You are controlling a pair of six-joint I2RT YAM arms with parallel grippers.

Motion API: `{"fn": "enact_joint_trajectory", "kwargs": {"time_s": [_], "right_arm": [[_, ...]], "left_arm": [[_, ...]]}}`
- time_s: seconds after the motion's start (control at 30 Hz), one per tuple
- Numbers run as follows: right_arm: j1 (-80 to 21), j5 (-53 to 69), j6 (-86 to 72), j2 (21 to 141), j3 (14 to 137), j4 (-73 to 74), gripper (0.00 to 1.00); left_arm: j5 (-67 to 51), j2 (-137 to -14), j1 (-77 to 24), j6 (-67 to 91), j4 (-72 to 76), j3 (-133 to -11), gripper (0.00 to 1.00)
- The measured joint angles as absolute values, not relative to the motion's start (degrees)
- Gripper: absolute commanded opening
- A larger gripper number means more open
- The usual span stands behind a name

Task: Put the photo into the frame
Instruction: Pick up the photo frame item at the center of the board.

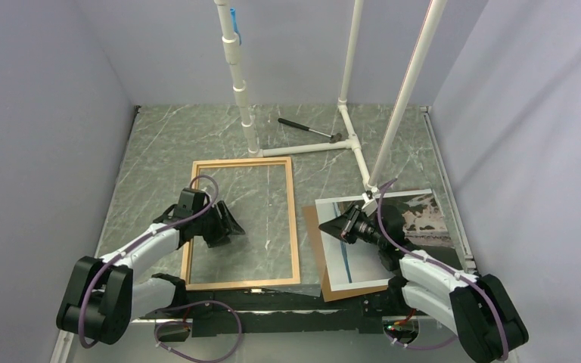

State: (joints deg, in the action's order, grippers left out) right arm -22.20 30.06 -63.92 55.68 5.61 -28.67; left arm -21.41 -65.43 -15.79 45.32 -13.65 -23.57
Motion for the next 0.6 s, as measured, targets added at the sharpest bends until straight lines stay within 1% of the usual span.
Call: {"fn": "enact_joint_trajectory", "kwargs": {"time_s": [0.03, 0.2, 0.33, 0.6], "right_arm": [[-22.24, 29.87, -63.61, 55.29, 6.09, -27.59, 0.0], [-22.31, 28.71, -61.87, 53.28, 7.88, -22.06, 0.0], [-22.31, 27.51, -59.29, 49.8, 11.25, -14.22, 0.0], [-22.35, 24.01, -50.85, 42.98, 26.83, 5.3, 0.0]], "left_arm": [[-21.39, -65.14, -15.79, 45.32, -14.06, -23.57, 0.65], [-20.16, -62.26, -15.84, 44.6, -18.48, -23.57, 0.69], [-18.26, -59.11, -15.84, 43.13, -23.16, -24.34, 0.7], [-16.69, -57.71, -17.5, 41.21, -26.89, -28.03, 0.69]]}}
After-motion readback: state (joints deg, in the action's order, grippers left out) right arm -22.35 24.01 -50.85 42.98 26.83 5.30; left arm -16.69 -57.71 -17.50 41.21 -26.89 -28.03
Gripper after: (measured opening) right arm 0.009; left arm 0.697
